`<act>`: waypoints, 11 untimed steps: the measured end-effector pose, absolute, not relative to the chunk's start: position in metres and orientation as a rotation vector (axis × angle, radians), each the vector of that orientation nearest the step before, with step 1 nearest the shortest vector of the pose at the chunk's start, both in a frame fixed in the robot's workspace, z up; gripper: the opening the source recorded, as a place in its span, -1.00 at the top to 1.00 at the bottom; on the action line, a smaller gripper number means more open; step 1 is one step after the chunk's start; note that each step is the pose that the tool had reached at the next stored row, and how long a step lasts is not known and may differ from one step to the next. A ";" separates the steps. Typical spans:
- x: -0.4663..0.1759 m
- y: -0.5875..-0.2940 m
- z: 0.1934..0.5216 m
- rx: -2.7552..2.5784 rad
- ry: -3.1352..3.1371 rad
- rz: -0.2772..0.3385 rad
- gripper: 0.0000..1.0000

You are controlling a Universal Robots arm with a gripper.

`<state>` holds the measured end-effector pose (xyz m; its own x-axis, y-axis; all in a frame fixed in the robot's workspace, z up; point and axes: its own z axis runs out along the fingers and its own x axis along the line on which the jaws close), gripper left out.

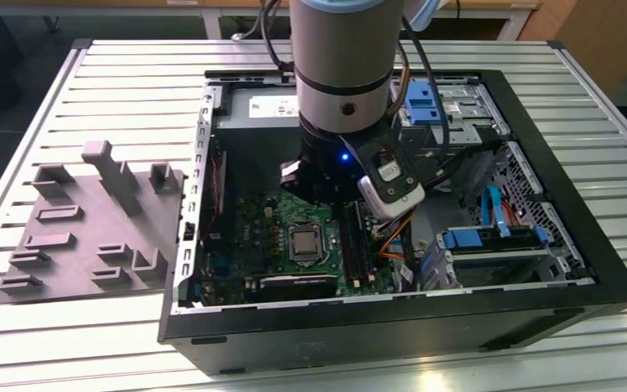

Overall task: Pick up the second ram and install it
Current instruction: 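Insert the second ram into the second slot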

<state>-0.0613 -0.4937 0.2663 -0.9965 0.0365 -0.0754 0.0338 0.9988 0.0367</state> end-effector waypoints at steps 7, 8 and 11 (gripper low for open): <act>-0.060 -0.494 0.265 0.054 3.064 0.054 0.77; -0.059 -0.494 0.265 0.054 3.064 0.054 0.77; -0.059 -0.494 0.264 0.054 3.064 0.054 0.77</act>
<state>-0.0588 -0.4937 0.2638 -0.9965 0.0365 -0.0755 0.0338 0.9988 0.0367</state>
